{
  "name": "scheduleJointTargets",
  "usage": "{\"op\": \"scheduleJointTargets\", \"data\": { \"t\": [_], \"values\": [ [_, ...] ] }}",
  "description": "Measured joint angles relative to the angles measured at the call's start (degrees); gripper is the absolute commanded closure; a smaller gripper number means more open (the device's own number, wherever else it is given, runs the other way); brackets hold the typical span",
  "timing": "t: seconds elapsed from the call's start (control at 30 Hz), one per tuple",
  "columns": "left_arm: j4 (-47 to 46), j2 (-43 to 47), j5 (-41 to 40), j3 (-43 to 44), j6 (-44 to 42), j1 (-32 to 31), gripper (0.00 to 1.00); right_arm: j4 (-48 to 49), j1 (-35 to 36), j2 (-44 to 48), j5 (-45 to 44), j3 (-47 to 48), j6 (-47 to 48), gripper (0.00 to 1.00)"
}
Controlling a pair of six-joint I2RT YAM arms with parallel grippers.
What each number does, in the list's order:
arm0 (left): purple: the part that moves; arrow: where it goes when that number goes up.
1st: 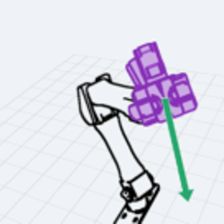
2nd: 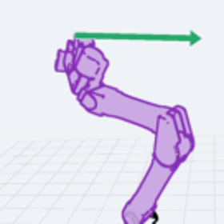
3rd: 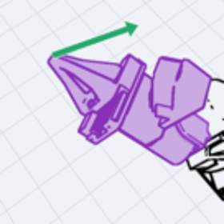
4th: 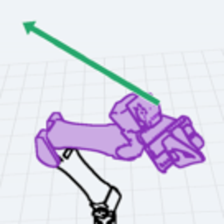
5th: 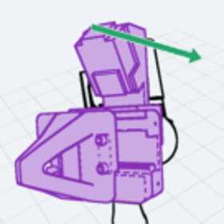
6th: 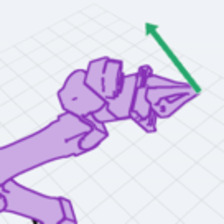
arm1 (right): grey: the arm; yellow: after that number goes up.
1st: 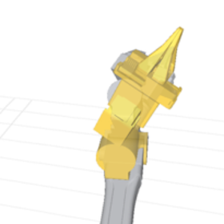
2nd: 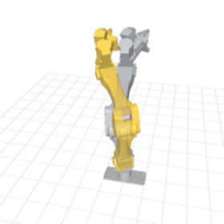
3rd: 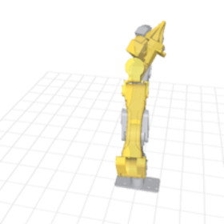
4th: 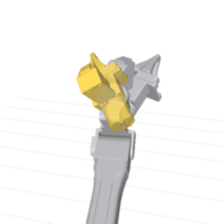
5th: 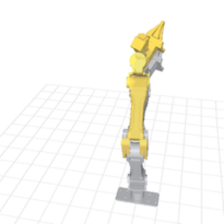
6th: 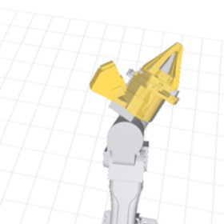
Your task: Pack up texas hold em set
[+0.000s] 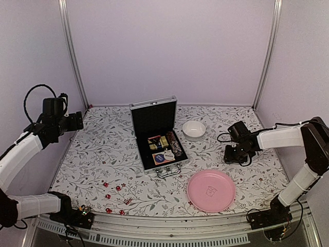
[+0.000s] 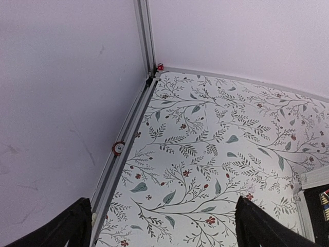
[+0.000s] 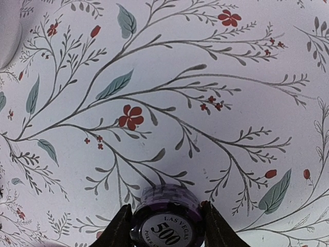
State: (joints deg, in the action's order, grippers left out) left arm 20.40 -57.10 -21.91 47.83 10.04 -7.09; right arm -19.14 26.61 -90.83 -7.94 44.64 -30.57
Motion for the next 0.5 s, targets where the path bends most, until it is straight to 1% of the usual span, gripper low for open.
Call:
{"op": "scheduleJointTargets", "data": {
  "t": [0.17, 0.33, 0.4, 0.5],
  "values": [
    [-0.02, 0.76, 0.02, 0.0, 0.02, 0.0, 0.03, 0.11, 0.0, 0.44, 0.02, -0.02, 0.44, 0.62],
    [-0.02, 1.75, 0.07, 0.0, 0.02, 0.0, 0.04, 1.38, 0.0, 4.31, 1.7, -0.68, 2.14, 0.64],
    [0.0, 2.38, 0.55, 0.0, 0.09, 0.0, 0.06, 2.12, 0.02, 5.97, 2.62, -1.07, 2.69, 0.65],
    [0.15, 3.28, 1.36, 0.0, 0.96, -0.66, 0.12, 2.78, 0.85, 8.79, 3.87, -1.64, 3.93, 0.64]
  ]
}}
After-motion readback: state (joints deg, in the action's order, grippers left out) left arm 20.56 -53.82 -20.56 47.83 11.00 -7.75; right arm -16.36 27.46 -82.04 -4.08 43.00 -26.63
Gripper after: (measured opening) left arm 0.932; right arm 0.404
